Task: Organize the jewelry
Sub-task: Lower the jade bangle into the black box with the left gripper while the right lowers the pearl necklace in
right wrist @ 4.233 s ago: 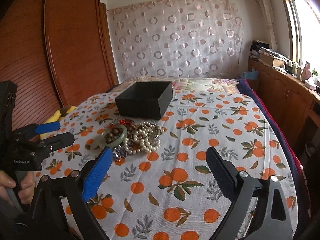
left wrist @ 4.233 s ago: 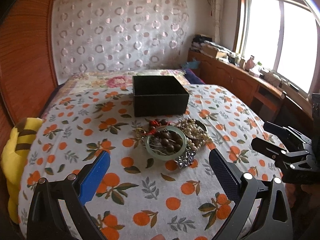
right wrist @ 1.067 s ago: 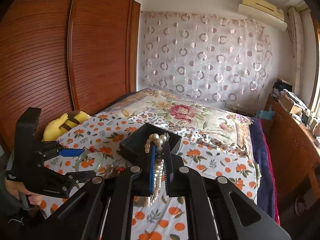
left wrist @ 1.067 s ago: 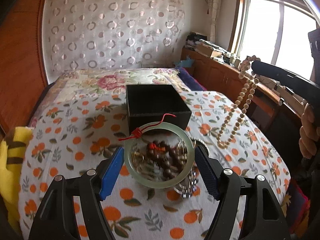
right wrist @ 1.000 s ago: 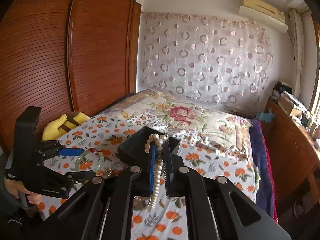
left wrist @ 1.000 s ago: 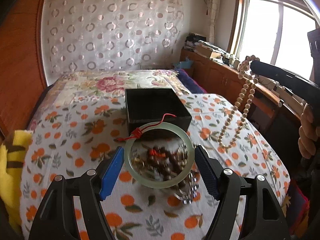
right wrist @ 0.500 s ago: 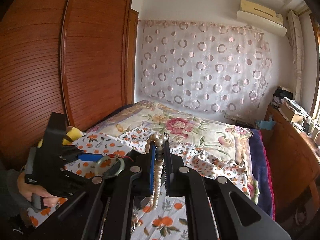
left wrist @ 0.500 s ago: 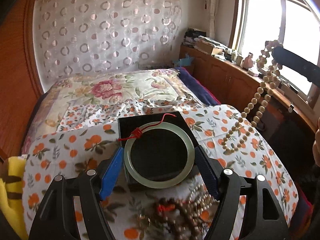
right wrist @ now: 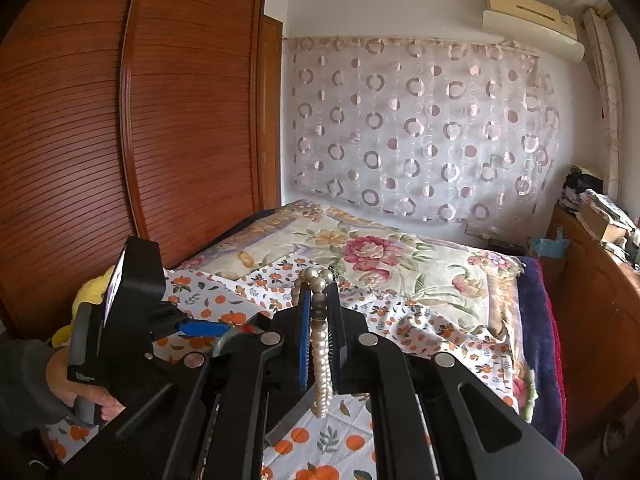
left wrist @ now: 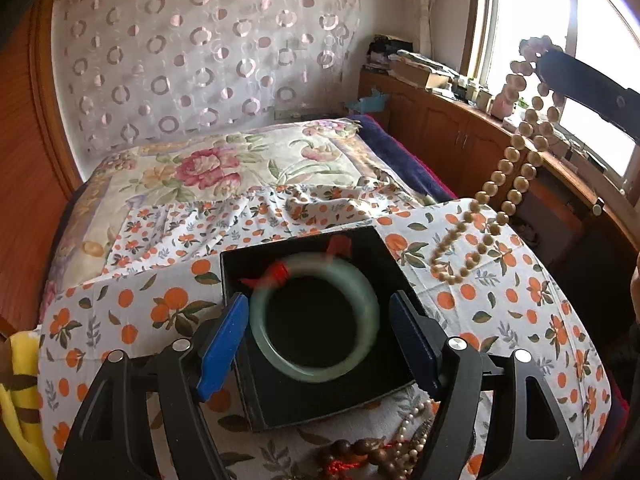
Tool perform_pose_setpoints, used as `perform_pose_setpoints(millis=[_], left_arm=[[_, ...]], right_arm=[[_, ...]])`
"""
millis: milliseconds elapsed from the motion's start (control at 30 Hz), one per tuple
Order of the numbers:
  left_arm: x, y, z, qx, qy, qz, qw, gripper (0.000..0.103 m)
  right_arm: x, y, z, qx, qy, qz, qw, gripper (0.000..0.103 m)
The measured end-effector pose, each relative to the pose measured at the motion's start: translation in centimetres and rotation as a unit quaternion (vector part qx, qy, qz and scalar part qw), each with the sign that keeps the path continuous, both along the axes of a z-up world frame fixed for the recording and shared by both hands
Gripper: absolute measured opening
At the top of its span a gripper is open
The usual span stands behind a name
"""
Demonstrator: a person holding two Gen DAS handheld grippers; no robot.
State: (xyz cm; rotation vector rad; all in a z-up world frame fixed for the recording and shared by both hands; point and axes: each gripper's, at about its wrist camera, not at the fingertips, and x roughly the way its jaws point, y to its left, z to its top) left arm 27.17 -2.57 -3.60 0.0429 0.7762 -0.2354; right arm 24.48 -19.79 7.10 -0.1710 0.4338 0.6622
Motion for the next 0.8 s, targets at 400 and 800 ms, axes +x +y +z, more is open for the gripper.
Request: perform_pose_setpoints(millis=[400, 800], left_arm=[[-2.8, 3.4, 1.4, -0.018, -0.026, 0.03, 0.999, 0.081], [-7.0, 7.5, 0.8, -0.017, -0.05, 0.074, 0.9958, 0.091]], right_arm=[[0.7, 1.9, 0.2, 0.017, 0.005, 0.023, 1.0, 0.009], [0.6, 3.6, -1.6, 0.006, 0.022, 0.031, 0.999, 0.009]])
